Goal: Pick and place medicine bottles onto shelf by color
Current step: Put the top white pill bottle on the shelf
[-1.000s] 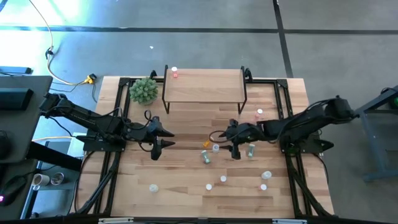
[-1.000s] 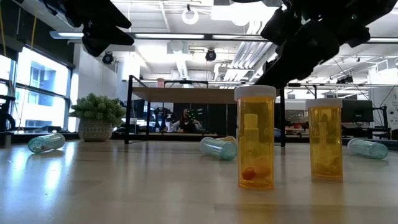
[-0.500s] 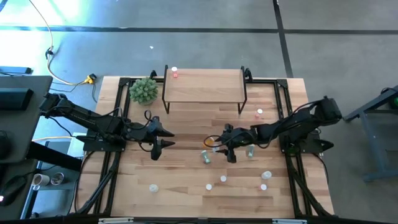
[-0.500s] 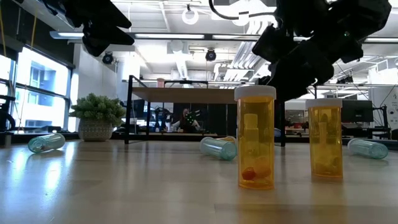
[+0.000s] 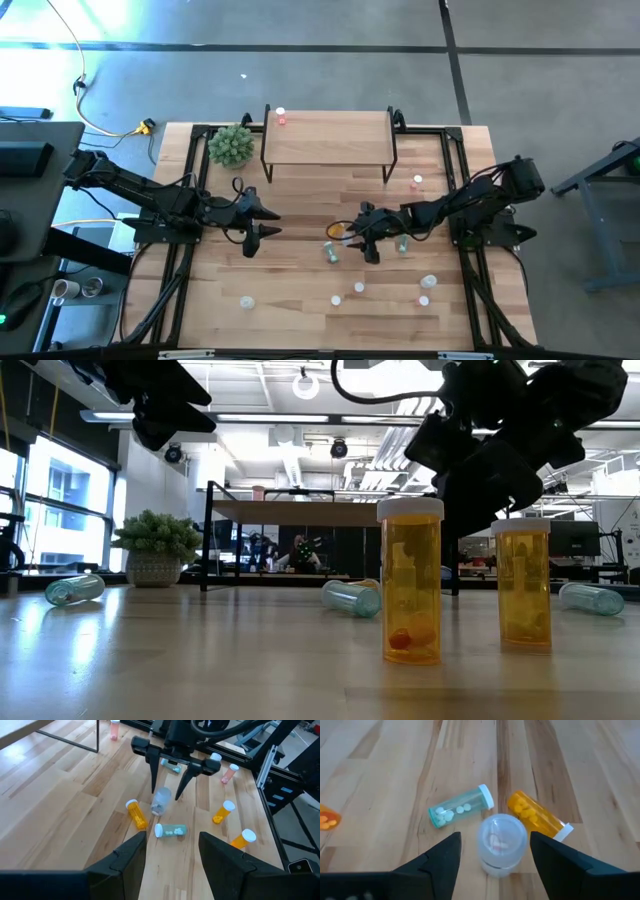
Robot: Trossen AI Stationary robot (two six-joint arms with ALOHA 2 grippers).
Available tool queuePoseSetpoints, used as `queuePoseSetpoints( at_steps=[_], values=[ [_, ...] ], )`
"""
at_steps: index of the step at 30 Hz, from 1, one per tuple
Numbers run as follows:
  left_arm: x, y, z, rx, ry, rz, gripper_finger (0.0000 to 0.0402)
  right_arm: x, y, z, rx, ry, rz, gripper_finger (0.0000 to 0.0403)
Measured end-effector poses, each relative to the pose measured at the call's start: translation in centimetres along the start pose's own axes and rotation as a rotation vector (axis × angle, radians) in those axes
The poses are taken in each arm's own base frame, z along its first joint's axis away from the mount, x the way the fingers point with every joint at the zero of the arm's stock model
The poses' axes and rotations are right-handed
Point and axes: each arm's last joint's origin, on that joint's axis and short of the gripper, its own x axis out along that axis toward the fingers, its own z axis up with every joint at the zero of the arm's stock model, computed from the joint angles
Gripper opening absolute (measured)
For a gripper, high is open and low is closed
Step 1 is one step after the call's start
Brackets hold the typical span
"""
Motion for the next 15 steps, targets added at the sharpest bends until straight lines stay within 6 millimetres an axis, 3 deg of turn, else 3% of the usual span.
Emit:
queuePoseSetpoints(
  at_steps=[9,15],
  values=[
    [0.0,0.01,0.0,0.0,-0.001,0.003,0.0172,0.0,0.0,0.0,0.01,0.0,0.0,0.0145],
    [0.0,0.01,0.0,0.0,-0.001,0.003,0.0172,0.0,0.0,0.0,0.01,0.0,0.0,0.0126]
  ],
)
